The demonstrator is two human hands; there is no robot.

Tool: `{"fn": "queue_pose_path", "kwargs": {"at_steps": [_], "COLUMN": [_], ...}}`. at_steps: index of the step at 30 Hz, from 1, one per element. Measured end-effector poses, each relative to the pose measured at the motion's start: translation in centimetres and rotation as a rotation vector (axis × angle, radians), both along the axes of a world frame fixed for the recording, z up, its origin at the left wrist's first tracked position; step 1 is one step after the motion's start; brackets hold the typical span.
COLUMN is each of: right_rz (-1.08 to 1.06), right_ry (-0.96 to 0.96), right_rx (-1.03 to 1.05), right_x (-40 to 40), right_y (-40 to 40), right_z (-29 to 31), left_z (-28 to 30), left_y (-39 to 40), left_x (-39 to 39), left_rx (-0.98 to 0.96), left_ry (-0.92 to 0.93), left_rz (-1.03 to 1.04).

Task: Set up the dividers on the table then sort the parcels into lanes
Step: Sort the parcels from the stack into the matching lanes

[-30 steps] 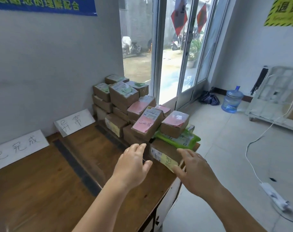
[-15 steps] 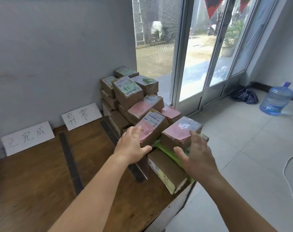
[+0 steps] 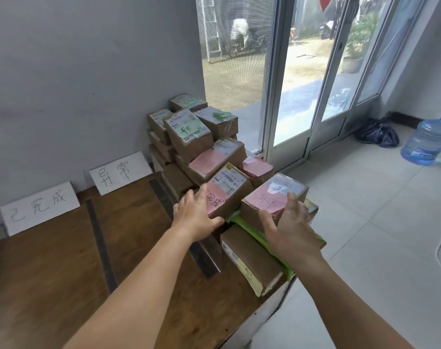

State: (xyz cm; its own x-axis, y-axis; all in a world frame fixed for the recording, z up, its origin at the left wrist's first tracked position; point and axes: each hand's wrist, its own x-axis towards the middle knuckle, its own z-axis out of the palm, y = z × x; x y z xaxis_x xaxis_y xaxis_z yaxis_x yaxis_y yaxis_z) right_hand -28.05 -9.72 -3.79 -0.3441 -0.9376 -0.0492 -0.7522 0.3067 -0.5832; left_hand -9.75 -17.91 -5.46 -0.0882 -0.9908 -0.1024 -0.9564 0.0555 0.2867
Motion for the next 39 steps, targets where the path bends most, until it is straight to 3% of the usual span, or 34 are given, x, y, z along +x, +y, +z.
{"fn": "queue_pose_path", "kwargs": {"at_steps": [15, 24, 39], "right_rz": [-0.185, -0.289, -0.165], "right_ry": [-0.207, -0.356, -0.468], "right_rx": [-0.077, -0.125, -0.283], "right_x": [1.8, 1.9, 1.8], "right_y": [-0.9, -1.4, -0.5], "right_z": [-0.5, -0.9, 0.7], "left_z": [0.2, 0.7, 2.0], "left_y": [-0.2, 0.2, 1.6], "left_x": [-0.7, -0.8, 0.8], "left_rx": [-0.151, -0.156, -0.279], "left_ry": [0.225, 0.267, 0.458], "left_rz": [-0.031, -0.029, 0.006]}}
